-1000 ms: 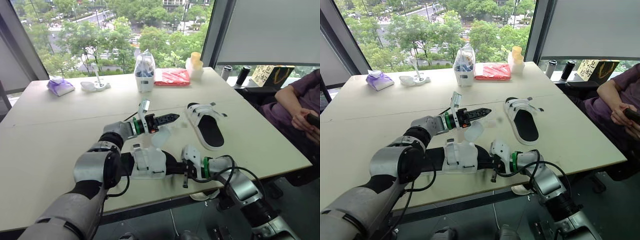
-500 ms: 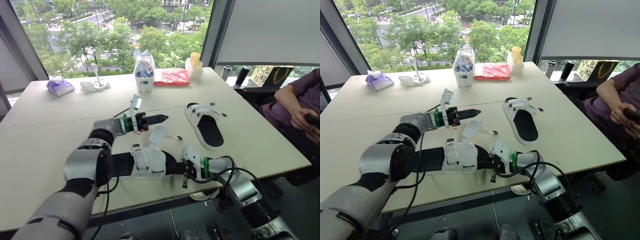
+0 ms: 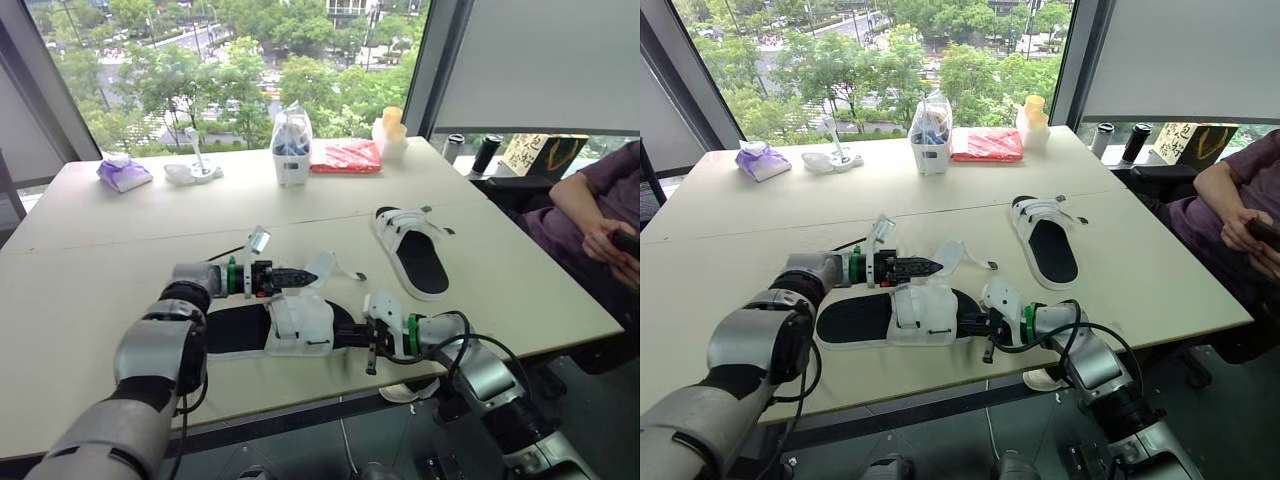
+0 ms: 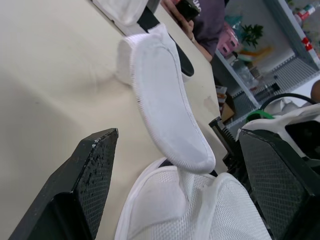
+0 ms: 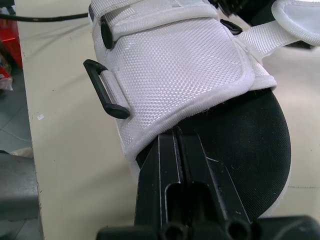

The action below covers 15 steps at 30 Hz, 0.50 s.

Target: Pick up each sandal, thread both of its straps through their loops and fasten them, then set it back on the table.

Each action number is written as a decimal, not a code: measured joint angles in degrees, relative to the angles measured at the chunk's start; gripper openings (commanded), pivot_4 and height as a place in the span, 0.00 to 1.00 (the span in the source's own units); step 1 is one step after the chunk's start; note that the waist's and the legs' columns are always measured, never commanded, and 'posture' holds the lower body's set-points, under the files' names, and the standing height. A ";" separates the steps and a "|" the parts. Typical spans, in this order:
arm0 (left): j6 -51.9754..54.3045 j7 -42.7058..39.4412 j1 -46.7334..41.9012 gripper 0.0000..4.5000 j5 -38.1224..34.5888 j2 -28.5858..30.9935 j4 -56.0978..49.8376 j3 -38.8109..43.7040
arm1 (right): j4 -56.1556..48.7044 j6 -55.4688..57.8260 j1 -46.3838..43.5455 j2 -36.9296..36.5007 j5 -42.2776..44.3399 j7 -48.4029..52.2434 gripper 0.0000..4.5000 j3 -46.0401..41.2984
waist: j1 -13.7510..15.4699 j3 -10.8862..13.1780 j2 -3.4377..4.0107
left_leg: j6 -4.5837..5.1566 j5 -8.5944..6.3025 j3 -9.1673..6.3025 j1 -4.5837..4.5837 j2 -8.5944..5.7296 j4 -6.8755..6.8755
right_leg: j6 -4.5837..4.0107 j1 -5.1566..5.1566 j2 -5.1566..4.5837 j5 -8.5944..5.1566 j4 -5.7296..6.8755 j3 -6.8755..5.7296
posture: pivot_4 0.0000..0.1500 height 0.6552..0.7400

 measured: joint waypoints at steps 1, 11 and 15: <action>-0.15 0.34 -0.02 0.88 0.00 -0.47 0.00 0.02 | -0.01 0.01 -0.04 0.01 0.00 0.00 0.00 0.05 | -0.05 0.00 0.00 | 0.00 0.00 0.00 0.01 0.00 -0.01 | 0.00 0.01 0.00 0.00 0.00 0.00 | 1.00 1.00; 0.28 3.45 -6.25 0.88 -1.27 -6.37 1.17 2.78 | -1.11 0.73 0.51 0.03 -0.03 -1.04 0.00 0.15 | -0.05 0.00 -0.01 | 0.02 -0.01 -0.02 0.01 -0.01 -0.03 | 0.01 0.01 0.02 0.00 0.00 0.00 | 1.00 1.00; 0.21 2.89 -7.88 0.88 -1.29 -6.72 1.18 3.10 | -1.54 0.74 0.87 0.04 -0.07 -1.72 0.00 0.11 | -0.07 0.00 0.00 | 0.03 -0.02 -0.02 0.02 -0.01 -0.02 | 0.01 0.02 0.02 0.00 0.00 0.00 | 1.00 1.00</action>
